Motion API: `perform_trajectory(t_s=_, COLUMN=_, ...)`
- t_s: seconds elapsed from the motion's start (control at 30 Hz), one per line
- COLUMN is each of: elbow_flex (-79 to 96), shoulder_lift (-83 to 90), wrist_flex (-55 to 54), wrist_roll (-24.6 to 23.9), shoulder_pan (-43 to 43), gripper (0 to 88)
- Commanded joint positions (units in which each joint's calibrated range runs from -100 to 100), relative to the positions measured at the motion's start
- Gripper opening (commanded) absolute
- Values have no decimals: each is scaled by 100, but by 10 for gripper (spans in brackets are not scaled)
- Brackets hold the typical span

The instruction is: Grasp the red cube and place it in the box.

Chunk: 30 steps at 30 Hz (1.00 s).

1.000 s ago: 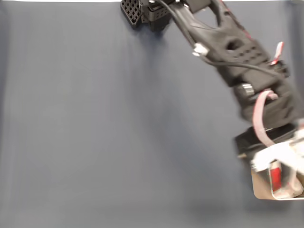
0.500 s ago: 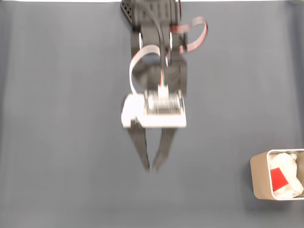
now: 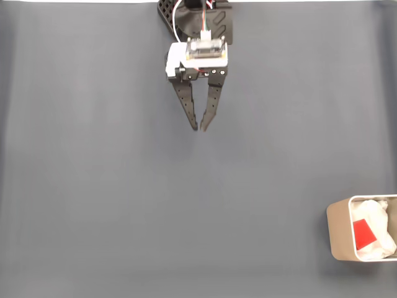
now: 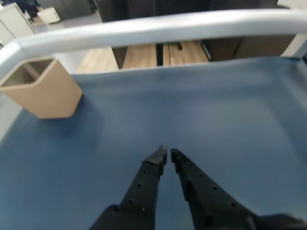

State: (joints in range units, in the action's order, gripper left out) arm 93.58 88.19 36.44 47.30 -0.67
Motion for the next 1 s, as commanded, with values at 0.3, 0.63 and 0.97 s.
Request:
perform_trajectory(t_s=0.3, elbow_flex=624, shoulder_lift=1181, wrist_flex=3520, wrist_roll=-156, shoulder_pan=-118, gripper=0)
perform_trajectory(t_s=0.63, elbow_flex=624, shoulder_lift=1181, wrist_flex=3914, wrist_roll=10, shoulder_pan=-68, gripper=4)
perform_trajectory(t_s=0.97, elbow_flex=624, shoulder_lift=1181, wrist_flex=3938, wrist_roll=142, shoulder_pan=-61, gripper=7)
